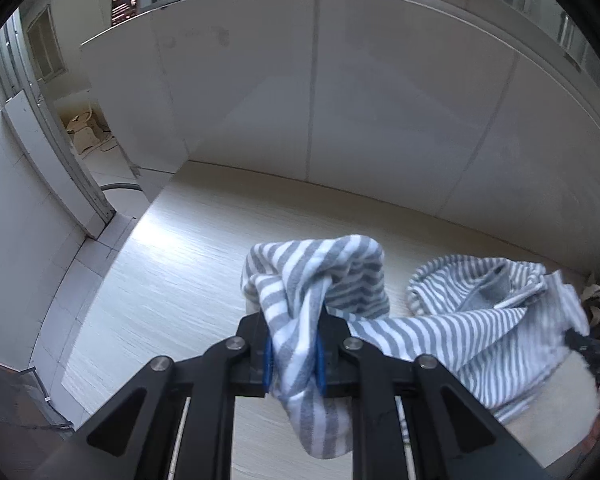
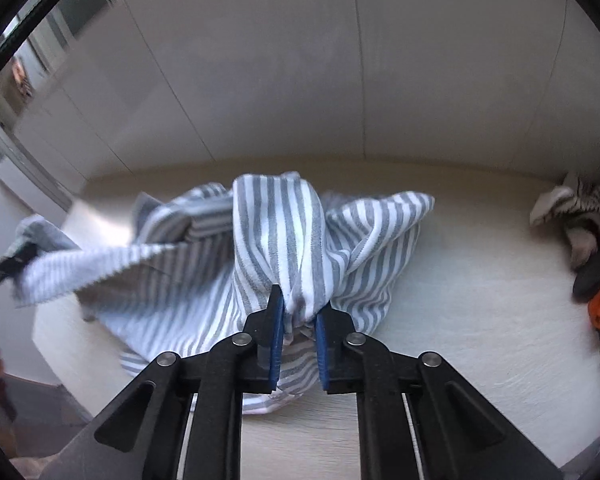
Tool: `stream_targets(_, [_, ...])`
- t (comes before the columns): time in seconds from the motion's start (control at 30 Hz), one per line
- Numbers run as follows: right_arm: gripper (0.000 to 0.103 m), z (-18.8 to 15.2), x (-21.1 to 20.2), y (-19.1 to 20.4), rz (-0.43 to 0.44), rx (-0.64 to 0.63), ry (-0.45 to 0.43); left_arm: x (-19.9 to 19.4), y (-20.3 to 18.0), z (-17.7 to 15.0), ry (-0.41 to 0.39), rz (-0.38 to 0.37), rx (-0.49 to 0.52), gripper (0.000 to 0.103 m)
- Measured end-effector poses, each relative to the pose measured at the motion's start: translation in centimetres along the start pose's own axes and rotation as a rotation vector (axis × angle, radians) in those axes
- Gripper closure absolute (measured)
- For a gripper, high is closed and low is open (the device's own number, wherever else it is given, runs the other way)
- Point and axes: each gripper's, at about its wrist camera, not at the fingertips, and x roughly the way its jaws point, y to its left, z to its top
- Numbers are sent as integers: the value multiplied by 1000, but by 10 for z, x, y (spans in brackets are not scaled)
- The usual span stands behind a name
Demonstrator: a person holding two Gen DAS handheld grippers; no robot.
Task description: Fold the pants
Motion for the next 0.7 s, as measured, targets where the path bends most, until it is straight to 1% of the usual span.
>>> stream_targets(0.1, [89, 6, -22, 13, 58, 0, -55, 2, 14, 4, -3, 17, -18, 87])
stream_targets(0.2, [89, 11, -39, 37, 113, -25, -100, 1, 27, 6, -5, 37, -39, 87])
stream_targets(0.33, [89, 7, -51, 79, 179, -122, -129, 2, 40, 4, 9, 39, -57, 87])
stream_targets(0.37, [89, 9, -43, 79, 190, -145, -129, 2, 44, 2, 15, 38, -59, 87])
stream_targets(0.43, [89, 9, -44, 104, 218, -196, -120, 2, 49, 0, 26, 36, -62, 87])
stream_targets(0.5, [89, 14, -31, 131, 235, -233, -103, 2, 56, -5, 40, 31, -63, 87])
stream_targets(0.57, [89, 13, -27, 147, 258, -275, -80, 4, 67, -7, 53, 26, -67, 87])
stream_targets(0.63, [89, 8, -11, 170, 265, -310, -47, 5, 74, -14, 69, 23, -67, 86])
stream_targets(0.7, [89, 7, 2, 188, 263, -328, -25, 5, 80, -18, 84, 17, -64, 82])
